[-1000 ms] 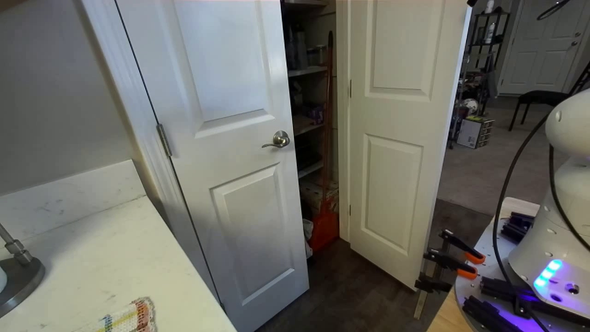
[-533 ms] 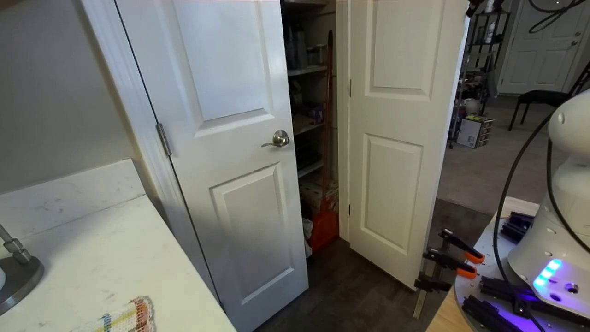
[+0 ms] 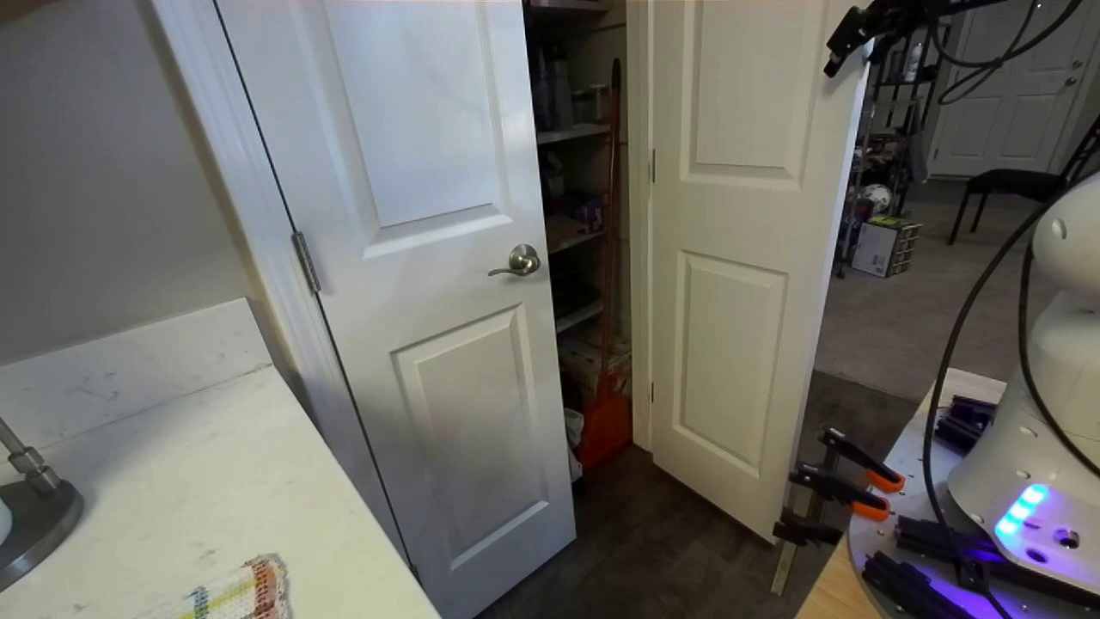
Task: Close the door on the right
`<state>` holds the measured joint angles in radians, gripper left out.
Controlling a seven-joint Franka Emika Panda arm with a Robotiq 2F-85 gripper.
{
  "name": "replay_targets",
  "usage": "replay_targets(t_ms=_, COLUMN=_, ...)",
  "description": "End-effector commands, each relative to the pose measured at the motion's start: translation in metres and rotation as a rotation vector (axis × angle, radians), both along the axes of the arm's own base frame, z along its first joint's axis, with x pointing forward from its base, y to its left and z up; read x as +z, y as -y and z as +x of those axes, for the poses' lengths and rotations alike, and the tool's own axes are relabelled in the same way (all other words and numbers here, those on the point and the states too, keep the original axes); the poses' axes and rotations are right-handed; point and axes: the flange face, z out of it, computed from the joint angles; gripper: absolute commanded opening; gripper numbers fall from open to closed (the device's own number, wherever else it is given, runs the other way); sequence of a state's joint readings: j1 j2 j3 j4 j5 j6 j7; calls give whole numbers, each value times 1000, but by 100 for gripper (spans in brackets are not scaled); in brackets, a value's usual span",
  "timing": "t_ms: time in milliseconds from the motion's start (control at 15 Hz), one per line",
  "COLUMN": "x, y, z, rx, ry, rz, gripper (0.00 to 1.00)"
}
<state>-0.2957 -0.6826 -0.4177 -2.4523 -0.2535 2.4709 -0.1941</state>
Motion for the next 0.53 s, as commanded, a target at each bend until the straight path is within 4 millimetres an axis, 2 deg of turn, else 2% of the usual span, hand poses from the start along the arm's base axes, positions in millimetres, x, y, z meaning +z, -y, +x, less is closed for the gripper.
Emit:
replay_targets(t_ms=0, x=13, y=-28, z=3, rx=104, ry=15, rz=22, gripper=100)
replay_targets(t_ms=200, x=19, y=-40, z=3, rx=139, ry=7, rz=36, gripper=100)
replay_targets(t_ms=467, x=13, y=-47, z=5, rx=163, ry=-2, rz=46, gripper=100)
